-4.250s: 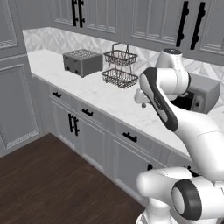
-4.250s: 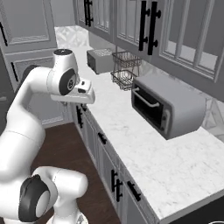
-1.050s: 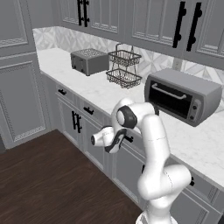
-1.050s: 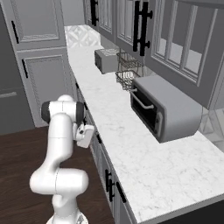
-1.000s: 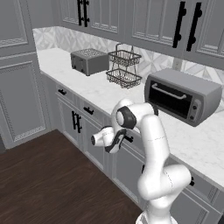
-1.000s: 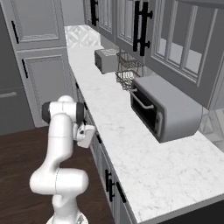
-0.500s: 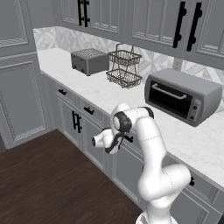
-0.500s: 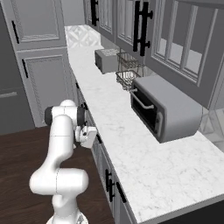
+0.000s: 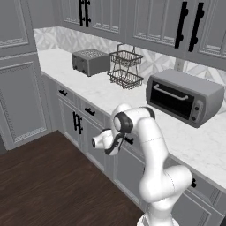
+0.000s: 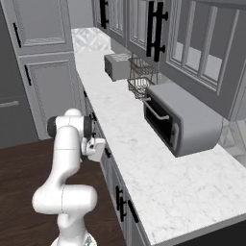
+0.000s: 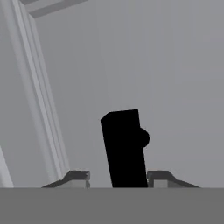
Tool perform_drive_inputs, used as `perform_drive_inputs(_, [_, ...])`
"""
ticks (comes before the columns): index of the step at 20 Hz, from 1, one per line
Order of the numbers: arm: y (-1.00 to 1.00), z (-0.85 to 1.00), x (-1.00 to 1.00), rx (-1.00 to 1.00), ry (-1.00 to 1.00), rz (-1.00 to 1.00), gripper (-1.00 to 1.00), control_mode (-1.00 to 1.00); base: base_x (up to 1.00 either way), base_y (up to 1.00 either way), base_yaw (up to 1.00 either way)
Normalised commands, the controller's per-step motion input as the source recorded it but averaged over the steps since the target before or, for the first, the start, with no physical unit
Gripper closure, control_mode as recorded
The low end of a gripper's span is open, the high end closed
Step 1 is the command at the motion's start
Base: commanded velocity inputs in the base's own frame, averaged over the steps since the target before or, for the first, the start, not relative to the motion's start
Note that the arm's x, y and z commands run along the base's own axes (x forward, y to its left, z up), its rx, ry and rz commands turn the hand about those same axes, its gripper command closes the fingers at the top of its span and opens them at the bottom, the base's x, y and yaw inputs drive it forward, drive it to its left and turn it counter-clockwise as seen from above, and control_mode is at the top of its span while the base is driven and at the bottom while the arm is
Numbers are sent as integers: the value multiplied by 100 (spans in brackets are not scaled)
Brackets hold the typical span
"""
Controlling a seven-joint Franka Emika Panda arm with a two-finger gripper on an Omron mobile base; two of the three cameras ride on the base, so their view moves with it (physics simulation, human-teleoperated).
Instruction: Take a straw from the drawer in front and place it inside the glass cup on the dining counter.
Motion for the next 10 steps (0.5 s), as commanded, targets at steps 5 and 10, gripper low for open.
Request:
perform_drive_inputs(5, [16,0,-55,8,0,0,100,-100,0,0,0])
perform_drive_inputs(10, [47,0,-56,12,0,0,100,-100,0,0,0])
